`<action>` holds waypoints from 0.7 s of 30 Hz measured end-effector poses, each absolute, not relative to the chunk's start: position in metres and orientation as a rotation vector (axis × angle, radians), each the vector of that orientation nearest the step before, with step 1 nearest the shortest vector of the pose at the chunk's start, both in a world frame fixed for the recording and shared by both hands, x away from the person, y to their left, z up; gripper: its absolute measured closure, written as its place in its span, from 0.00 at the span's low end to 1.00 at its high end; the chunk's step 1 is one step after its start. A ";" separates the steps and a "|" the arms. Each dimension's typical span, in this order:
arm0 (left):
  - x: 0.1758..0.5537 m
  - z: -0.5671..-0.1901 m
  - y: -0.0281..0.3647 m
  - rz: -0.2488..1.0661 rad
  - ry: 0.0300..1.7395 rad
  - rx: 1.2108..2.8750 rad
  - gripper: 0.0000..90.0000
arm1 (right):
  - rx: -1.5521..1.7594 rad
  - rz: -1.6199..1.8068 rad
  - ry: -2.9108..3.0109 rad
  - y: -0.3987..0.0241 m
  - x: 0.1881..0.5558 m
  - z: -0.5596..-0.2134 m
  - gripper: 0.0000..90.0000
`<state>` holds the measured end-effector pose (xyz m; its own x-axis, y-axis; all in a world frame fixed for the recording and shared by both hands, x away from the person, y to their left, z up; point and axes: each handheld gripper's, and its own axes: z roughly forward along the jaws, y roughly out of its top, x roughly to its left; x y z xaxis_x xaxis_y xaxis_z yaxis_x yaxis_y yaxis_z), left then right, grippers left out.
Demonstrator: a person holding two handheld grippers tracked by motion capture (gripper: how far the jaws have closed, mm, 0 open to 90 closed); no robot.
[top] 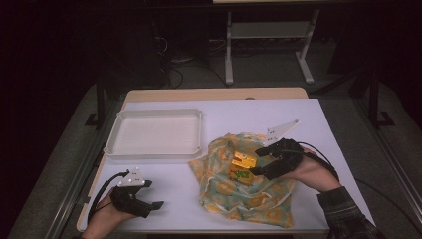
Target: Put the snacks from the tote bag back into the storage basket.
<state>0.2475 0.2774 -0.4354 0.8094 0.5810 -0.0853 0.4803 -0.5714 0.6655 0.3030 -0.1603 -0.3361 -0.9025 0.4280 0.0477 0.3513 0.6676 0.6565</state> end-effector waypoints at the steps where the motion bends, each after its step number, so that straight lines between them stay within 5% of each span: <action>1: 0.248 -0.436 0.277 0.184 0.778 2.286 0.16 | 0.649 1.054 2.767 -0.160 0.303 -0.336 0.39; 21: 0.247 -0.436 0.277 0.174 0.778 2.285 0.16 | 0.577 0.970 2.835 -0.122 0.328 -0.352 0.38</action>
